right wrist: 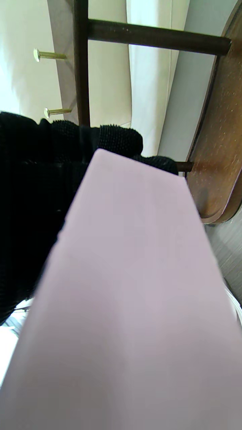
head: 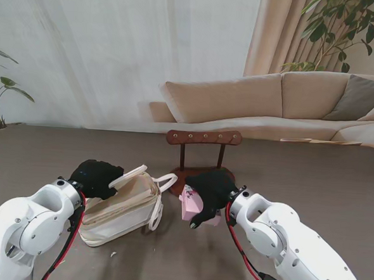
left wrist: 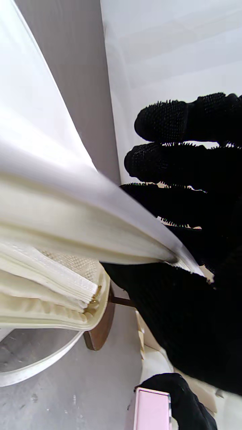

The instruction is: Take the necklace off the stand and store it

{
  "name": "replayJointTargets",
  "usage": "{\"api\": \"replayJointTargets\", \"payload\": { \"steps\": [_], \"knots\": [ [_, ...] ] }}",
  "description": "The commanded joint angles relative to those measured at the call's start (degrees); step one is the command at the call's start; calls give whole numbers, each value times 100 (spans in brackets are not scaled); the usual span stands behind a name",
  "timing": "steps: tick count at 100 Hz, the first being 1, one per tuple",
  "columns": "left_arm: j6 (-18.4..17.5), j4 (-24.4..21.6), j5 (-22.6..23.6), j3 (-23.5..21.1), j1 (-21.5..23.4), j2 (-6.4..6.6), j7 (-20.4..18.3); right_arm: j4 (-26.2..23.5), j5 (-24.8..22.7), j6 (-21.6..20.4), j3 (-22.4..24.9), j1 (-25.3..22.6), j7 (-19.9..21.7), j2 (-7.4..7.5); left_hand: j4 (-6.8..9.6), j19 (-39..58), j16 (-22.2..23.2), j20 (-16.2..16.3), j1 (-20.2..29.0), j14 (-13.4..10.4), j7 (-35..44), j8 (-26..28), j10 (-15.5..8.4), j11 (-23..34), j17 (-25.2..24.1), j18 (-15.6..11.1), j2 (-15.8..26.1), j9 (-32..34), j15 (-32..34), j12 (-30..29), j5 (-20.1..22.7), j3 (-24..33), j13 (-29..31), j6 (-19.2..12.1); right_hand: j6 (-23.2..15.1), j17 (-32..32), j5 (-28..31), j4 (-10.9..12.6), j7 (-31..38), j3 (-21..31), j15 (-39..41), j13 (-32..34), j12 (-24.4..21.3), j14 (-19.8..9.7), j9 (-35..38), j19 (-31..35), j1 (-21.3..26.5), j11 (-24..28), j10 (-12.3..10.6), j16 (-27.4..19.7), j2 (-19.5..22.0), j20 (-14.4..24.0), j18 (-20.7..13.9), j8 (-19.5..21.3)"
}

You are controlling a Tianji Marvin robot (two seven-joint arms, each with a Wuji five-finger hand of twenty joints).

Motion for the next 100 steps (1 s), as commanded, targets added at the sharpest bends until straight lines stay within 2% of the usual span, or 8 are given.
{"api": "replayJointTargets", "payload": {
  "steps": [1,25,36,47,61,76,88,100],
  "knots": [
    [3,-127,28,-84,59,60,-291,-66,-2,-9,-15,-7,65,-32,221,-153,58,65,155,-28,-31,115,7,33,-275,-68,146,-128,-124,11,-125,-58,-235,-43,-2031,516,611,618,1480,1186,587,712,245,-822,348,124,4825,304,-817,287,1117,-68,-62,109],
    [7,-385,430,-284,291,79,-568,-47,-2,-62,3,-33,60,-26,213,-174,113,157,145,-111,-36,184,-67,122,-299,-95,207,-53,-55,145,-102,-47,-210,-98,-2026,515,615,619,1481,1188,593,719,244,-829,349,123,4831,302,-817,290,1113,-68,-62,110],
    [24,-421,542,-346,361,65,-470,-41,9,-73,-29,-13,42,-31,206,69,255,292,520,-226,249,205,-176,28,6,-80,340,338,321,446,83,-40,60,-172,-2026,508,615,619,1480,1187,589,710,243,-823,350,121,4833,302,-809,289,1115,-68,-44,110],
    [54,-400,495,-413,379,50,-340,-59,10,-74,-102,29,10,-41,199,291,361,334,589,-350,502,205,-132,39,252,-46,384,451,671,491,300,-52,293,-249,-2037,505,616,619,1477,1187,589,713,242,-821,349,121,4834,299,-811,289,1114,-67,-50,109],
    [214,-278,-180,-442,268,42,-364,-66,7,-50,-284,157,-28,-58,192,341,370,276,686,-375,888,255,-32,132,361,-34,470,442,837,457,398,-109,366,-239,-2047,505,617,616,1475,1185,584,707,240,-827,343,123,4830,293,-822,287,1116,-66,-52,108],
    [324,-121,-1098,-484,12,88,-799,-188,-48,-61,-427,257,-33,-64,228,399,433,279,841,-444,735,120,61,174,333,9,580,345,1002,521,343,-285,362,-89,-2101,477,623,607,1468,1177,525,657,208,-832,329,110,4833,252,-852,264,1122,-68,-56,96],
    [304,13,-1312,-531,-178,114,-946,-254,-117,-98,-595,392,-4,-66,261,614,669,415,912,-722,375,19,104,218,304,22,634,271,1545,618,222,-399,371,61,-2166,459,648,596,1456,1179,425,632,150,-847,337,99,4825,193,-887,227,1100,-68,-65,67],
    [247,181,-1261,-553,-345,121,-937,-221,-97,-66,-849,575,-48,-95,263,789,784,529,905,-919,294,78,110,278,401,37,655,251,1899,655,193,-427,430,128,-2201,441,659,590,1457,1180,350,616,115,-851,342,87,4827,153,-911,207,1079,-67,-73,46]
  ]
}}
